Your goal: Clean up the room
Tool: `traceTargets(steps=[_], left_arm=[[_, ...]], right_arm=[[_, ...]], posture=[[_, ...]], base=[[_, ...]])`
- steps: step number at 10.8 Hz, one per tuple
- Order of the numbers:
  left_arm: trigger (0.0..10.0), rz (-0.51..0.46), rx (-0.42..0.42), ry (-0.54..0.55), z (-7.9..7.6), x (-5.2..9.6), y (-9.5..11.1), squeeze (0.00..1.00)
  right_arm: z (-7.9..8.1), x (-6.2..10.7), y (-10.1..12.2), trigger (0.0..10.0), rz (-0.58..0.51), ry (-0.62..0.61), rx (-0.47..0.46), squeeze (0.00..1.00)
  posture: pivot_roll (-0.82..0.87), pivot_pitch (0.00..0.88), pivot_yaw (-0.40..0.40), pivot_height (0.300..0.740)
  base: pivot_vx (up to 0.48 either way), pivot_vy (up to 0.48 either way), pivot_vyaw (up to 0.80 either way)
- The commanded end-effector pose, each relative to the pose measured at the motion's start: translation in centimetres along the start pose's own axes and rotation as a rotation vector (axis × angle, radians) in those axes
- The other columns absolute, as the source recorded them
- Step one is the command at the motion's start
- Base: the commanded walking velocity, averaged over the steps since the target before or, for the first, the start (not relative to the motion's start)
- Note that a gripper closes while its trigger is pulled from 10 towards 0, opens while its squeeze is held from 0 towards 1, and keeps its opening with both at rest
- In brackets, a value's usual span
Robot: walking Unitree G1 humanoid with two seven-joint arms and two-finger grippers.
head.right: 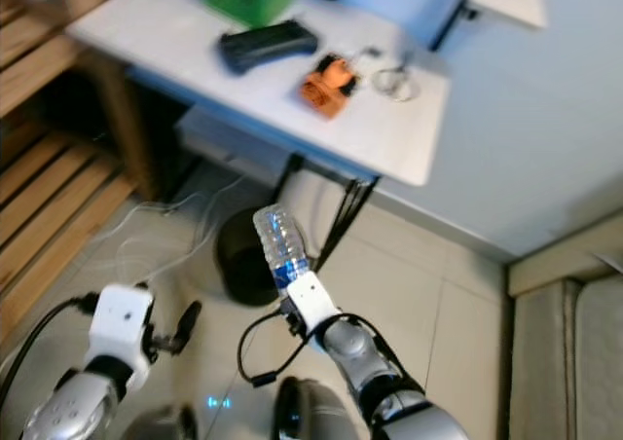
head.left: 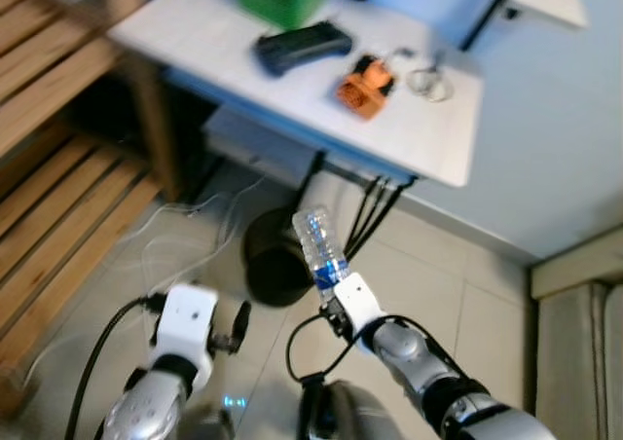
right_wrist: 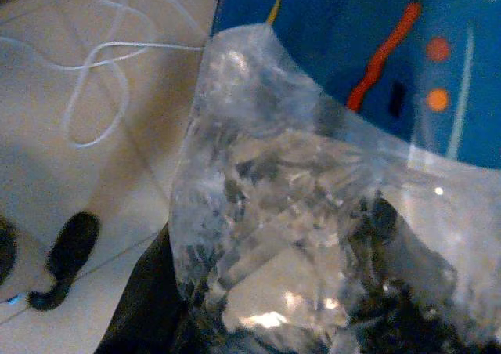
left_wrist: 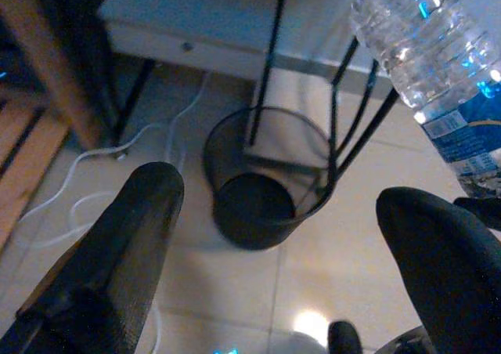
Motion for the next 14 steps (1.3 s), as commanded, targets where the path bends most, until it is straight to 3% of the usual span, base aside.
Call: traceTargets(steps=[1, 3, 7, 8, 9, 11, 13, 14], left_arm=[[10.0, 0.032, 0.018, -0.038, -1.0, 0.0, -0.8, 0.0], [10.0, 0.029, -0.001, -0.067, -1.5, -0.2, -0.7, 0.0], [10.0, 0.044, -0.003, -0.084, -1.6, -0.4, -0.8, 0.0], [10.0, 0.047, 0.004, -0.086, -1.7, -0.2, -0.9, 0.0], [10.0, 0.053, 0.01, -0.086, -1.8, -0.1, -1.1, 0.0], [10.0, 0.059, 0.014, -0.084, -1.7, 0.0, -1.2, 0.0], [10.0, 0.055, 0.013, -0.091, -1.9, -0.2, -1.1, 0.0], [10.0, 0.052, 0.015, -0.09, -1.9, -0.3, -1.0, 0.0]], right_arm=[[-0.7, 0.6, -1.6, 10.0, 0.046, -0.023, -0.022, 0.0], [-0.8, 0.6, -1.7, 10.0, 0.051, -0.031, -0.024, 0.0], [-1.6, 1.1, -3.0, 10.0, 0.101, -0.106, -0.099, 0.0], [-1.4, 1.2, -3.8, 10.0, 0.145, -0.104, -0.148, 0.0], [0.1, 1.2, -4.5, 10.0, 0.187, -0.029, -0.178, 0.0], [0.4, 0.5, -3.4, 10.0, 0.2, 0.009, -0.178, 0.0], [-0.7, -0.5, -0.8, 10.0, 0.149, -0.043, -0.173, 0.0], [-0.6, -0.8, 0.1, 10.0, 0.129, -0.036, -0.191, 0.73]], posture=[[0.18, 0.233, -0.196, 0.74], [0.18, 0.227, -0.192, 0.74], [0.18, 0.227, -0.18, 0.74], [0.18, 0.234, -0.183, 0.74], [0.18, 0.236, -0.184, 0.74], [0.18, 0.248, -0.184, 0.74], [0.18, 0.249, -0.193, 0.74], [0.19, 0.249, -0.2, 0.74]], base=[[0.446, 0.0, -0.76], [0.461, 0.0, -0.77], [0.0, 0.0, 0.0], [0.0, 0.0, 0.0], [0.0, 0.0, 0.0], [0.0, 0.0, 0.0], [0.0, 0.0, 0.0], [0.0, 0.0, 0.0]])
Point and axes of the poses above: a point about 5 cm out from each wrist's last joint towards the gripper, its own x axis pointing back from the gripper into the wrist, its own y axis along the axis of the wrist's last joint, z = x × y, the point moved 5 cm from there along -x, pointing out of the wrist towards the gripper, and after that the axes turned 11 degrees about x, right-handed, at the moved point
